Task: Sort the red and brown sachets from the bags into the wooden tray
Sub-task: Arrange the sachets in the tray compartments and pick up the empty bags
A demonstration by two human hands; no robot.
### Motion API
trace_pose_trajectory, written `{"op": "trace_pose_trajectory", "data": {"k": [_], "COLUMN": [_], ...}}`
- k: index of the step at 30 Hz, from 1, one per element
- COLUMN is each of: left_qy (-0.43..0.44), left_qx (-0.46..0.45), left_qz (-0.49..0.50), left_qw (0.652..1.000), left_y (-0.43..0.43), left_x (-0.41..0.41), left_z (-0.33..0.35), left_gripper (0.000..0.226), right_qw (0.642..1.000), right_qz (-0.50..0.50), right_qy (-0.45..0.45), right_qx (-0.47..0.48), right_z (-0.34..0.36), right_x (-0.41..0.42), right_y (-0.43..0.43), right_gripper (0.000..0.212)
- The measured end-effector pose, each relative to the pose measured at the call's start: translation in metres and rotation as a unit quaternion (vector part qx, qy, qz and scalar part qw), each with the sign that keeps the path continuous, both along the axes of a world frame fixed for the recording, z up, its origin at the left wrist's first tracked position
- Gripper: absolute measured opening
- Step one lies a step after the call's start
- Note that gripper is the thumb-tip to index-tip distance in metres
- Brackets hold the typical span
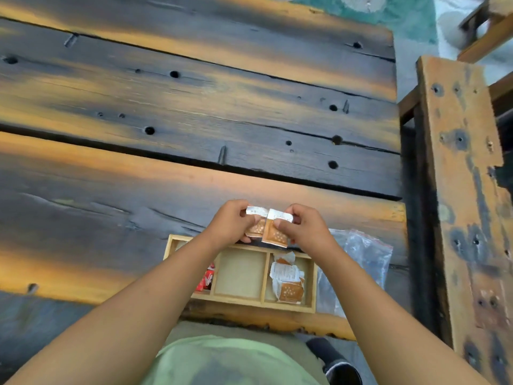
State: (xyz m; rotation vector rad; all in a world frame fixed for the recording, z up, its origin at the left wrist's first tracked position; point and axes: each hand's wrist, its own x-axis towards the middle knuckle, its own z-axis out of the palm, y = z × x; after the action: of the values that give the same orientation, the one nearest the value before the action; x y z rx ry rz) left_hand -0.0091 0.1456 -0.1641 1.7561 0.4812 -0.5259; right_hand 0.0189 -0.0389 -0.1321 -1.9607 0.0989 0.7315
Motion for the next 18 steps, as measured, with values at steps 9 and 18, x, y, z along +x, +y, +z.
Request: {"op": "trace_pose_trajectory", "data": {"k": [9, 18], "left_qy": [-0.01, -0.005], "left_qx": [-0.123, -0.128], "left_qz": [-0.004, -0.019], "left_qw": [0.992, 0.992], "left_y": [0.002, -0.017], "left_x": [-0.025, -0.028], "left_z": [0.026, 0.048], "left_gripper": [0.007, 0.029], "right_qw": [0.999, 0.998], "right_qz": [-0.025, -0.022], "right_qy": [-0.022, -0.049], "right_qx": [-0.02, -0.015], "right_z": [0.016, 0.021], "right_x": [-0.039, -0.035], "right_y": [0.012, -0.008], "right_gripper": [0.019, 0.028]}}
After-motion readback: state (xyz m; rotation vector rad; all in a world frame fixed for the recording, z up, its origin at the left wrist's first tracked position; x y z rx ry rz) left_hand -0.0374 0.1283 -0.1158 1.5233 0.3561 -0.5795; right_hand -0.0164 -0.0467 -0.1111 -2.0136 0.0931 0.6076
